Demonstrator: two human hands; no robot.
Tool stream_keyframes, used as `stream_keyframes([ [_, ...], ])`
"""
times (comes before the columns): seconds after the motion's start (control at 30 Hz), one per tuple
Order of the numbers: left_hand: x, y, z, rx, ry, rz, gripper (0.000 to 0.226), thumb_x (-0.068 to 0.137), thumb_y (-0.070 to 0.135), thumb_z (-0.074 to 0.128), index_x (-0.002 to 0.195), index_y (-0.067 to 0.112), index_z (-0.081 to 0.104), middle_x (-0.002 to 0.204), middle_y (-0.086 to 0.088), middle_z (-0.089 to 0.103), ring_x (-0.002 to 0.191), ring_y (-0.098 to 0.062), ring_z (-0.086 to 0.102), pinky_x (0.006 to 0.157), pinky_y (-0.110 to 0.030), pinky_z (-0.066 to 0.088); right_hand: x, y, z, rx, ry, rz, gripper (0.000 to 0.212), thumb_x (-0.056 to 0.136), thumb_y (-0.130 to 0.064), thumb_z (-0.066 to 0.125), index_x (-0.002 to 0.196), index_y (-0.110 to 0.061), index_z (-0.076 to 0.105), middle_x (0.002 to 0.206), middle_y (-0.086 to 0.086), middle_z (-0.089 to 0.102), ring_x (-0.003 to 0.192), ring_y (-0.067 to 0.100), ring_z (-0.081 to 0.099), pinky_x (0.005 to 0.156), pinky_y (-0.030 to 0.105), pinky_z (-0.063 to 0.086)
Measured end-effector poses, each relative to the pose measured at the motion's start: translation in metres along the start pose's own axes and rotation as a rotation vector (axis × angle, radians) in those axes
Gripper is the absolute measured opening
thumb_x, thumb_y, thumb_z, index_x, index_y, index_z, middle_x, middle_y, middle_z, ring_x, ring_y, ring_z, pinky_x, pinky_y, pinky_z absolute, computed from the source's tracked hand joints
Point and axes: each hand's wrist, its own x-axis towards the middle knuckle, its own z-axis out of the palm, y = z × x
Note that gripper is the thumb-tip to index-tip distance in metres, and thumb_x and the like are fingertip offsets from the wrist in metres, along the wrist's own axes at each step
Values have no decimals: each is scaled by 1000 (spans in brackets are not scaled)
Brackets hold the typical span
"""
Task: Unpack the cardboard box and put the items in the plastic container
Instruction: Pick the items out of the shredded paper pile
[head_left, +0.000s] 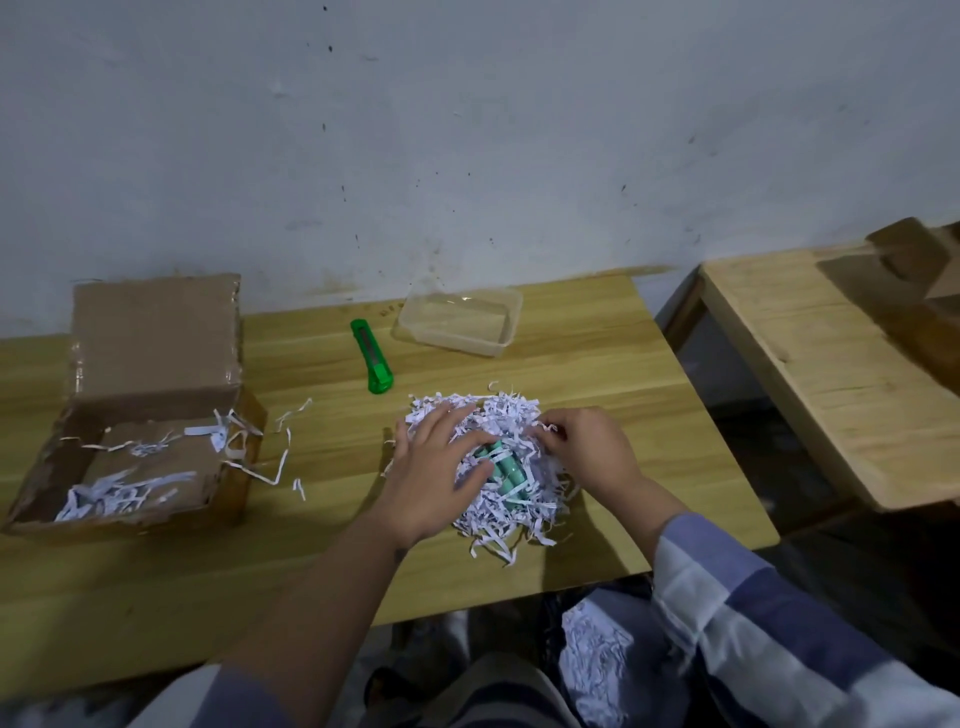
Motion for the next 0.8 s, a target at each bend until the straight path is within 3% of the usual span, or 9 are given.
stream_keyframes([
  [0.07,2,1,2,72,-55,-17,42,95,53,39,136,43,41,157,13,18,148,-13,0,114,-56,-10,2,-7,-3,-66,-34,22,40,96,-42,45,64,-20,54,61,5,54,62,25,52,58,31,39],
  [0.13,3,-1,4,95,-103,-56,46,96,52,38,140,42,35,158,12,16,148,-15,0,114,-56,-8,1,-12,-6,-147,-61,2,19,95,-30,47,101,-18,61,98,10,61,96,31,55,78,38,43],
  [0.2,5,-3,3,77,-122,-79,45,98,48,35,142,42,32,158,11,17,147,-15,3,116,-55,-5,-2,-16,-10,-254,-179,14,50,91,-20,51,138,-24,38,135,8,45,126,32,39,104,50,32],
  [0.27,6,-3,2,72,-126,-80,43,99,46,34,142,42,31,157,11,20,147,-15,8,118,-53,1,-7,-24,-13,-213,-200,15,65,88,-15,52,146,-27,24,148,6,30,138,30,24,114,57,14],
  [0.3,7,-3,2,70,-127,-80,43,100,45,33,142,42,32,157,10,22,146,-15,10,118,-52,4,-10,-30,-14,-165,-152,-3,68,86,-12,52,145,-28,25,149,6,29,139,29,21,115,57,9],
  [0.37,9,-2,3,59,-127,-91,42,100,43,32,142,41,33,155,10,25,145,-16,13,118,-48,8,-14,-38,-12,-83,4,-75,60,81,-6,53,136,-27,41,139,2,42,132,25,32,113,49,20],
  [0.47,11,-2,6,71,-105,-94,41,102,38,30,143,38,33,154,9,28,144,-17,17,118,-41,12,-19,-46,-4,-102,34,-135,26,87,-18,50,108,-27,63,113,-3,64,111,21,51,93,38,36],
  [0.63,13,-3,7,88,-87,-89,42,103,31,32,143,38,34,153,10,30,143,-15,20,115,-35,16,-16,-42,20,-118,-49,57,24,87,-39,57,102,-21,61,103,2,69,105,25,59,91,36,39],
  [0.8,12,-4,8,144,-109,-90,44,103,33,31,147,38,27,156,10,25,145,-16,15,116,-37,12,-11,-39,17,4,-72,162,21,85,-36,63,103,-26,64,102,-1,71,106,22,60,96,36,37],
])
